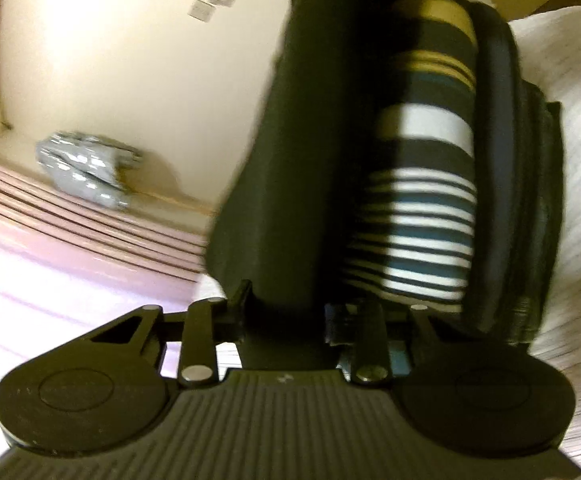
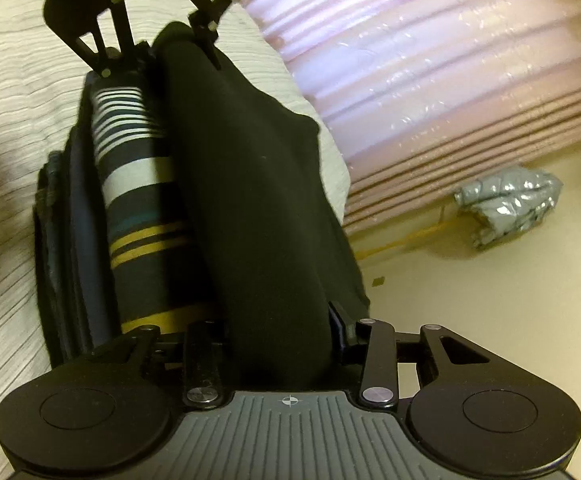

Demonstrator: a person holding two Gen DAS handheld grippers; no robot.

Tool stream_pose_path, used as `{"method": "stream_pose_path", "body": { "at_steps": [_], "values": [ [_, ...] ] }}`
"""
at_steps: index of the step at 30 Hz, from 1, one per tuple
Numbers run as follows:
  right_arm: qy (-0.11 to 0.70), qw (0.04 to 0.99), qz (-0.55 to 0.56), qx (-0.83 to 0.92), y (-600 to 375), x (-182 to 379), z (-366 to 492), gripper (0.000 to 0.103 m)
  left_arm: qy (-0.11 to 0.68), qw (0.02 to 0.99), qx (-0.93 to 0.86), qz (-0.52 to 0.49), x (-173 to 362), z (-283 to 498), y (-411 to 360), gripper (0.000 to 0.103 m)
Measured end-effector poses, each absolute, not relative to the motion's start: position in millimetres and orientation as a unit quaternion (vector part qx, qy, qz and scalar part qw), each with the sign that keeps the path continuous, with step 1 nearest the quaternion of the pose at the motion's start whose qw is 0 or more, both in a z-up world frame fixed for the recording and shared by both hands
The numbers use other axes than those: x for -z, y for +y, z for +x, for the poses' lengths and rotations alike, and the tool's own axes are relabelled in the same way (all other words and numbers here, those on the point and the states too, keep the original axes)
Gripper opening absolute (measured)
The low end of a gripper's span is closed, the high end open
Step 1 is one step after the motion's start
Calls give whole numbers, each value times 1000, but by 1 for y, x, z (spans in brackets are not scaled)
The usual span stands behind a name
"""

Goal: Fold clothes
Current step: 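Lower the sweatshirt onto the striped garment atop the stack with both grippers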

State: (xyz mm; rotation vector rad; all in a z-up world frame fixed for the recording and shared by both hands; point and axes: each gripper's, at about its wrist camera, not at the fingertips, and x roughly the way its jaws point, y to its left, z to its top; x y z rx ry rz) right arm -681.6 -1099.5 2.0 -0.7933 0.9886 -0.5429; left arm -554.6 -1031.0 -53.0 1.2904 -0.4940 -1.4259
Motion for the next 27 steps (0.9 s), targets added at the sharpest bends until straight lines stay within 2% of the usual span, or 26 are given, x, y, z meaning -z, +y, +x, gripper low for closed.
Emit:
{"method": "stream_pose_path", "body": {
  "at_steps": [3,7,10,11,12,13,14,15,22,23,24,27],
  "values": [
    [443,775,-365,264,-1098,-14,-686,39,-197,555,608,533,40,-560,-1014,29],
    [454,764,-384,252,-1096,-4,-690,39,-187,529,612,558,76,-564,-1011,31],
    [466,742,-413,247,-1090,10,-689,42,-196,535,597,565,79,-566,-1014,34],
    [464,740,-416,255,-1090,9,-688,45,-190,537,600,562,76,-565,-1014,36],
    [459,741,-412,265,-1088,7,-690,61,-190,537,600,561,75,-564,-1013,37],
    [453,744,-406,277,-1087,4,-692,81,-191,537,601,561,74,-564,-1012,37],
    [447,745,-402,289,-1086,1,-695,86,-191,536,602,561,74,-563,-1011,37],
    [444,747,-398,294,-1083,1,-699,86,-191,536,602,560,73,-563,-1010,38],
    [440,775,-350,290,-1066,-3,-716,84,-191,534,607,556,71,-571,-988,40],
    [439,781,-336,290,-1068,-7,-715,77,-190,534,608,556,72,-570,-987,40],
    [442,785,-323,291,-1071,-9,-714,46,-190,533,609,555,73,-570,-986,40],
    [462,787,-285,294,-1078,3,-716,40,-190,532,615,550,73,-568,-984,40]
  ]
}}
